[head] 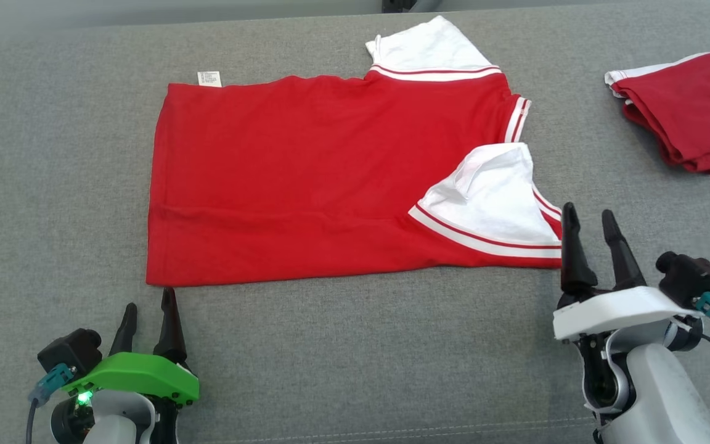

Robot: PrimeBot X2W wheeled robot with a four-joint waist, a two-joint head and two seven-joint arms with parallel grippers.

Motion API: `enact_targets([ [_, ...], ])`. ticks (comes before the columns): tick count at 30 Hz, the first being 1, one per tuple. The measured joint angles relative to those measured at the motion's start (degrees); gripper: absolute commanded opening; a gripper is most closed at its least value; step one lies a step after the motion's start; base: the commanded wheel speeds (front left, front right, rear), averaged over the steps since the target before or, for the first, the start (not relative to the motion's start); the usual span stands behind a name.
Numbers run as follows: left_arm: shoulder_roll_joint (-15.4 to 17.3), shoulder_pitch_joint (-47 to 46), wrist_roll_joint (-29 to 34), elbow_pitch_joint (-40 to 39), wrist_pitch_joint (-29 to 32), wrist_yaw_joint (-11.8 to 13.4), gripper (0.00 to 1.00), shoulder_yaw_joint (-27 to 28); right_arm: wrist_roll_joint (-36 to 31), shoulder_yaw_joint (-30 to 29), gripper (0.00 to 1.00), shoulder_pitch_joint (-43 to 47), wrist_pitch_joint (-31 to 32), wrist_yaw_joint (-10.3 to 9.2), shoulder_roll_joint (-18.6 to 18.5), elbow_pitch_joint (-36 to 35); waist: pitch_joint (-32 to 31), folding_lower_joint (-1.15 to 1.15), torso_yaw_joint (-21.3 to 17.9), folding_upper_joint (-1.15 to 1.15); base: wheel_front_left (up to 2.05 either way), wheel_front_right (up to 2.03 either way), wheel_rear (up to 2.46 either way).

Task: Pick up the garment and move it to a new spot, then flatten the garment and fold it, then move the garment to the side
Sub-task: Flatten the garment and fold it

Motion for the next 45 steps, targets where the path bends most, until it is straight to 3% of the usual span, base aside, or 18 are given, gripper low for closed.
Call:
enact_targets([
  [16,1.72,-4.37,-4.14,2.64,6.87,0.18,1.0,0.79,-5.27,4.82,1.0,0.83,0.03,0.0,0.03,1.77,0.5,0.0,-3.3,0.0,0.0,0.0,0.0],
  [17,1.76,-4.62,-4.47,2.63,7.08,0.09,0.9,0.81,-5.32,4.92,1.0,0.8,0.08,0.0,0.03,1.96,0.62,0.0,-3.42,0.0,0.0,0.0,0.0],
  [18,1.81,-4.87,-4.54,2.64,7.19,0.05,0.73,0.81,-5.39,4.98,1.0,0.71,0.18,0.0,0.03,2.19,0.73,0.0,-3.51,0.0,0.0,0.0,0.0],
  [19,1.92,-5.08,-4.57,2.66,7.17,0.02,0.36,0.81,-5.68,4.93,1.0,0.53,0.42,0.0,0.04,2.56,0.83,0.0,-3.59,0.0,0.0,0.0,0.0],
  [20,2.08,-5.26,-4.56,2.71,7.05,0.26,0.13,0.8,-5.89,4.76,1.0,0.29,0.79,0.0,0.04,3.02,0.94,0.0,-3.66,0.0,0.0,0.0,0.0],
  [21,2.2,-5.37,-4.52,2.79,6.78,0.42,0.0,0.82,-6.0,4.59,1.0,0.01,0.96,0.0,0.02,3.57,1.06,0.0,-3.72,0.0,0.0,0.0,0.0],
  [28,2.14,-6.34,-3.26,2.76,3.9,0.52,0.0,-0.22,-7.34,3.01,1.0,-3.64,4.11,0.0,0.01,11.12,1.49,0.0,-3.28,0.0,0.0,0.0,0.0],
  [35,1.8,-6.53,-2.65,2.48,2.01,0.89,0.0,-1.42,-5.09,4.97,1.0,-7.04,5.87,0.0,0.01,19.0,1.5,0.0,-1.62,0.0,0.0,0.0,0.0],
  [36,1.78,-6.53,-2.54,2.4,1.8,0.89,0.0,-1.55,-4.02,5.44,0.63,-7.55,5.86,0.0,-0.04,19.64,1.48,0.0,-1.38,0.0,0.0,0.0,0.0],
  [37,1.75,-6.52,-2.37,2.25,1.7,0.89,0.0,-1.68,-3.19,5.94,0.38,-8.01,5.64,0.0,-0.05,20.19,1.46,0.0,-1.18,0.0,0.0,0.0,0.0],
  [38,1.75,-6.51,-2.23,2.12,1.3,0.89,0.0,-1.8,-2.69,6.33,0.16,-8.44,5.26,0.0,-0.05,20.75,1.42,0.0,-1.02,0.0,0.0,0.0,0.0],
  [39,1.77,-6.49,-1.96,1.93,1.19,0.89,0.0,-1.93,-2.1,6.56,0.04,-8.77,4.79,0.0,-0.01,21.17,1.35,0.0,-0.9,0.0,0.0,0.0,0.0],
  [45,2.03,-4.86,-0.44,-1.15,-0.57,0.59,0.0,-3.2,3.8,6.11,0.0,-9.37,3.07,0.0,0.1,20.48,0.13,0.0,-0.7,0.0,0.0,0.0,0.0],
])
